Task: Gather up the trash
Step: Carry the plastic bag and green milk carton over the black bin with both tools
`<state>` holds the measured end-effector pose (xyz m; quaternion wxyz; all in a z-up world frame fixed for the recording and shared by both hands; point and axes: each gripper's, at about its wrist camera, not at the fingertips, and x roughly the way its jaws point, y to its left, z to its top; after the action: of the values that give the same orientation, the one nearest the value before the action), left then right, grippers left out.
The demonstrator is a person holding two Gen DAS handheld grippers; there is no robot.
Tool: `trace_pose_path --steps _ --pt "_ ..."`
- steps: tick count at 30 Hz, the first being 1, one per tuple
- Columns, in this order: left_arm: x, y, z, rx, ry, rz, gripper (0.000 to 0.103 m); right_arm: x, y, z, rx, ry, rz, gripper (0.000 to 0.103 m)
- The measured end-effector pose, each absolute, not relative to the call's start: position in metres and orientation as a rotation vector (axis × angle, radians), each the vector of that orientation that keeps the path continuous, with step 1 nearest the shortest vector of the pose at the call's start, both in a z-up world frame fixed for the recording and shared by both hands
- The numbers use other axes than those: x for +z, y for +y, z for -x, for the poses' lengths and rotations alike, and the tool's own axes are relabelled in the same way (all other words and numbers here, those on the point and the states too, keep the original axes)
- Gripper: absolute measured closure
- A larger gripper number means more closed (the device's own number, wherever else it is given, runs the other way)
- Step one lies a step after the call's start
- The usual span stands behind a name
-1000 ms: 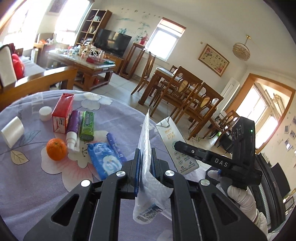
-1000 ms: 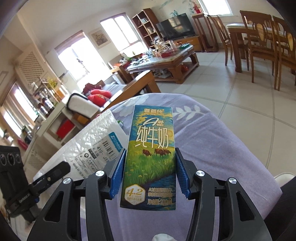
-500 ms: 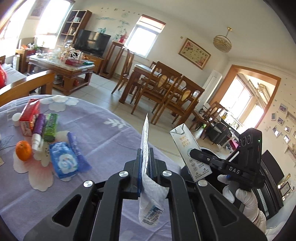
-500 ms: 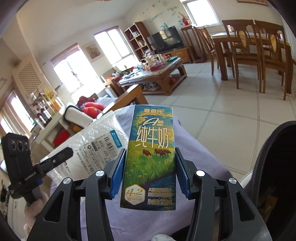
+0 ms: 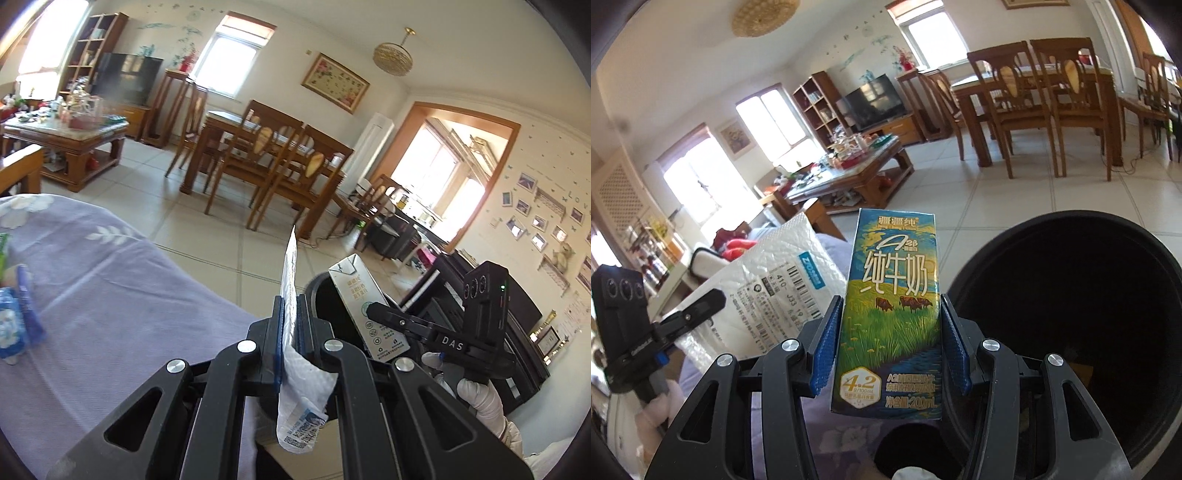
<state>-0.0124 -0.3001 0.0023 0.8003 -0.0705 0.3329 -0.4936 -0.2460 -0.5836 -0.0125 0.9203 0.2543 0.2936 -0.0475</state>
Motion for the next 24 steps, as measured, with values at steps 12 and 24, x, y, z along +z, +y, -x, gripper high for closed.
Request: trace_pose_path --steps 12,24 --pt "-0.018 -0.396 0.041 -1.208 0.772 0.133 0.096 -0.048 -0.666 0.321 -0.243 0.613 -0.61 0.052" --pt "-0.059 -0.435 0.042 -1.212 0.876 0.086 0.095 -0.083 -0.687 0.335 -0.287 0.655 -0.666 0.052"
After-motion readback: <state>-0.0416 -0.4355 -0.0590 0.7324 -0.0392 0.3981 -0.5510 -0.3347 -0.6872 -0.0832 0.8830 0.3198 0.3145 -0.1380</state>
